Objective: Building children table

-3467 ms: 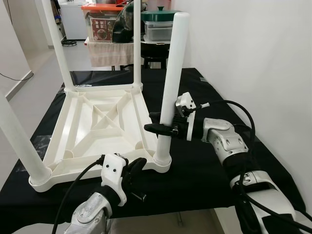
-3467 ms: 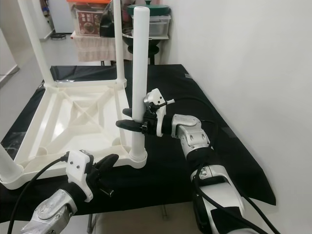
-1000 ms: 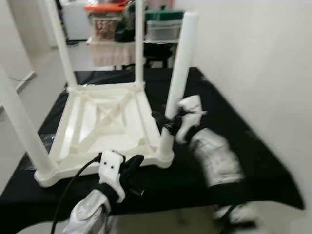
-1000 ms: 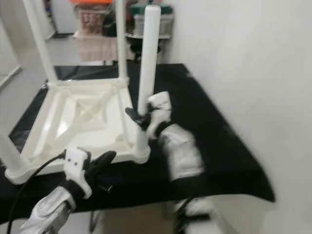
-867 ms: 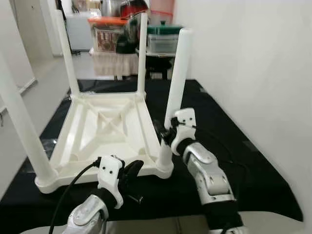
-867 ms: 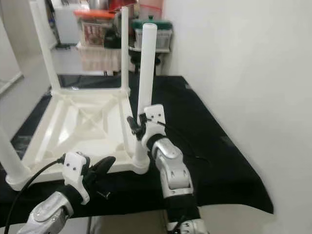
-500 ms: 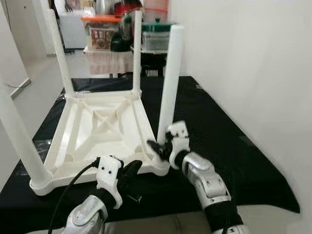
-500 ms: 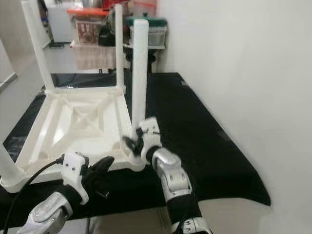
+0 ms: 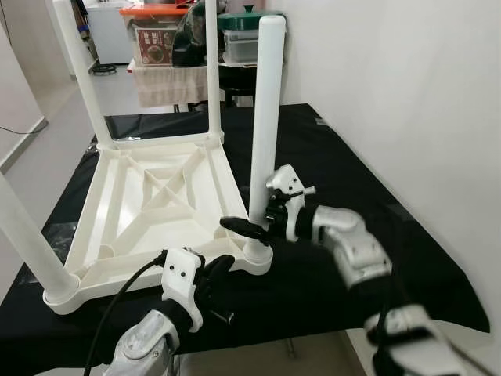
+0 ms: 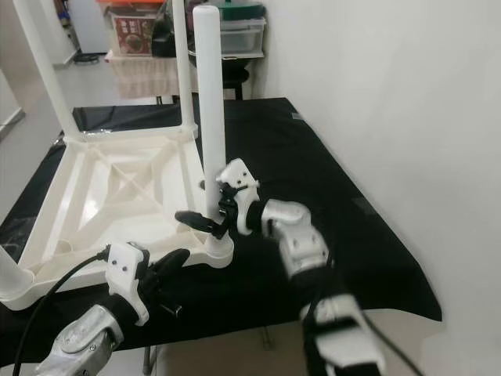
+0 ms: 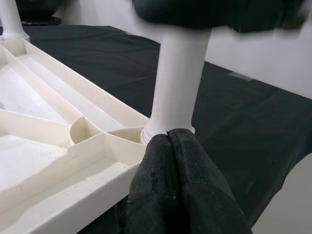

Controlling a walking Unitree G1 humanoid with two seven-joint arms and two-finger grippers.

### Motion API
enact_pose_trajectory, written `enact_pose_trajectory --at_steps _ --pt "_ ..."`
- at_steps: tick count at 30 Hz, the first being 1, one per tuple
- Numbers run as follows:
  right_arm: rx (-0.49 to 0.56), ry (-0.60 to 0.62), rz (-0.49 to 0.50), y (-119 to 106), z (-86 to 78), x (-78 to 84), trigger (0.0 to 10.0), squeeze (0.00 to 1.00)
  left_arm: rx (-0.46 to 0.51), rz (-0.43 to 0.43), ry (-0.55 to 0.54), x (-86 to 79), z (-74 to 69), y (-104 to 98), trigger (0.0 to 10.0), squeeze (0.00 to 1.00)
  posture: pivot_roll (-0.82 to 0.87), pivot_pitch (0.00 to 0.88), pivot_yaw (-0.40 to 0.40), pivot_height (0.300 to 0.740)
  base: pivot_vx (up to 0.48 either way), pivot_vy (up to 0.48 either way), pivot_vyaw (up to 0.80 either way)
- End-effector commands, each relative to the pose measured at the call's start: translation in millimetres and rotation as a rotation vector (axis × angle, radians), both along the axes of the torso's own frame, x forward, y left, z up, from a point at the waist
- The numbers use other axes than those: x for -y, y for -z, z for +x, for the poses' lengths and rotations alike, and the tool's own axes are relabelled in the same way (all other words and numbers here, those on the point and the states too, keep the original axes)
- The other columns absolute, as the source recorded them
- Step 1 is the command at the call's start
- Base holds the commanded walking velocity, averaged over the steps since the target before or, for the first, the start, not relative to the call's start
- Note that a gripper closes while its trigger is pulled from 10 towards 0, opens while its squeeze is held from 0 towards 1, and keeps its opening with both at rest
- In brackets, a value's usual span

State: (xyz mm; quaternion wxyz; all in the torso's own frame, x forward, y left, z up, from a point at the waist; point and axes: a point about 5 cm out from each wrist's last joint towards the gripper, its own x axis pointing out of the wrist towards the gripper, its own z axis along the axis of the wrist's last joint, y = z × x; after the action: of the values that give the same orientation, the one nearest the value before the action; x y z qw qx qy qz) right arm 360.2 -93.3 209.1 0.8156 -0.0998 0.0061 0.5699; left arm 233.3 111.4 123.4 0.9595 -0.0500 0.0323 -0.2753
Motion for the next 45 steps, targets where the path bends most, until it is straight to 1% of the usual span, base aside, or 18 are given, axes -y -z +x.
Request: enact_pose_trajectory --at_steps 1,7,8,9,20,21,23,24,26,27,29,37,38,39,40,43,44,45 --pt "-0.016 -0.081 0.005 -0.1 -1.0 -6.4 10.0 0.0 -0.016 0.013 -0.005 0.2 -1.5 3.6 10.0 0.0 0.02 0.0 -0.057 0.74 0.0 0.0 0.0" --pt "-0.059 -0.121 0.02 -8.3 6.7 -0.2 10.0 0.0 -0.013 0.013 -0.009 1.1 -1.7 3.2 10.0 0.0 0.03 0.0 -0.067 0.74 0.0 0.0 0.0" --pt "-0.08 -0.108 0.032 -8.0 9.5 3.5 3.4 0.0 -0.012 0.013 -0.01 1.5 -1.9 2.9 10.0 0.0 0.03 0.0 -0.066 0.74 0.0 0.0 0.0" --pt "-0.1 -0.102 0.043 -6.6 10.5 7.0 0.0 0.0 -0.011 0.012 -0.01 1.8 -2.0 2.7 10.0 0.0 0.03 0.0 -0.066 0.74 0.0 0.0 0.0" --pt "-0.119 -0.012 0.099 23.2 -4.0 32.2 0.0 0.0 -0.007 0.011 -0.009 1.1 -2.5 0.6 10.0 0.0 0.02 0.0 -0.055 0.74 0.0 0.0 0.0" --pt "-0.184 0.12 0.112 39.1 -10.2 29.6 0.0 0.0 -0.006 0.014 -0.008 -0.3 -2.8 0.5 10.0 0.0 0.01 0.0 -0.056 0.74 0.0 0.0 0.0" --pt "-0.184 0.12 0.112 39.1 -10.2 29.6 0.0 0.0 -0.006 0.014 -0.008 -0.3 -2.8 0.5 10.0 0.0 0.01 0.0 -0.056 0.74 0.0 0.0 0.0" --pt "-0.235 0.263 0.109 52.6 -15.0 26.7 0.0 0.0 -0.005 0.016 -0.007 -1.3 -3.0 0.3 10.0 0.0 0.01 0.0 -0.056 0.74 0.0 0.0 0.0" --pt "-0.235 0.263 0.109 52.6 -15.0 26.7 0.0 0.0 -0.005 0.016 -0.007 -1.3 -3.0 0.3 10.0 0.0 0.01 0.0 -0.056 0.74 0.0 0.0 0.0" --pt "-0.304 0.543 0.074 73.4 -20.3 23.5 0.0 0.0 -0.004 0.017 -0.006 -2.6 -2.9 -0.2 10.0 0.0 0.01 0.0 -0.052 0.74 0.0 0.0 0.0" --pt "-0.281 0.584 -0.036 86.5 -39.5 7.4 0.0 0.0 -0.003 0.02 -0.001 -3.6 -2.6 -0.4 10.0 0.0 0.0 0.0 -0.033 0.74 0.0 0.0 0.0" --pt "-0.277 0.573 -0.028 87.2 -38.9 -12.7 0.0 0.0 -0.003 0.019 0.02 -2.2 -0.5 -0.9 10.0 0.0 0.0 0.0 -0.04 0.74 0.0 0.0 0.0" --pt "-0.277 0.584 -0.025 85.3 -33.1 -15.4 3.5 0.0 0.0 0.019 0.015 -1.9 -0.3 -1.2 10.0 0.0 0.01 0.0 -0.045 0.74 0.0 0.0 0.0" --pt "-0.277 0.584 -0.025 85.3 -33.1 -15.4 3.5 0.0 0.0 0.019 0.015 -1.9 -0.3 -1.2 10.0 0.0 0.01 0.0 -0.045 0.74 0.0 0.0 0.0" --pt "-0.272 0.609 -0.04 82.9 -30.7 -18.2 10.0 0.0 0.003 0.02 0.008 -1.9 -0.2 -1.4 10.0 0.0 0.01 0.0 -0.048 0.74 0.0 0.0 0.0" --pt "-0.29 0.642 -0.055 80.9 -28.4 -19.5 10.0 0.0 0.006 0.019 0.0 -2.1 -0.1 -1.5 10.0 0.0 0.01 0.0 -0.047 0.74 0.0 0.0 0.0" --pt "-0.304 0.63 -0.037 79.5 -28.1 -19.3 10.0 0.25 0.006 0.019 0.0 -1.8 0.0 -1.6 10.0 0.0 0.01 0.0 -0.05 0.74 0.0 0.0 0.0" --pt "-0.304 0.63 -0.037 79.5 -28.1 -19.3 10.0 0.25 0.006 0.019 0.0 -1.8 0.0 -1.6 10.0 0.0 0.01 0.0 -0.05 0.74 0.0 0.0 0.0"
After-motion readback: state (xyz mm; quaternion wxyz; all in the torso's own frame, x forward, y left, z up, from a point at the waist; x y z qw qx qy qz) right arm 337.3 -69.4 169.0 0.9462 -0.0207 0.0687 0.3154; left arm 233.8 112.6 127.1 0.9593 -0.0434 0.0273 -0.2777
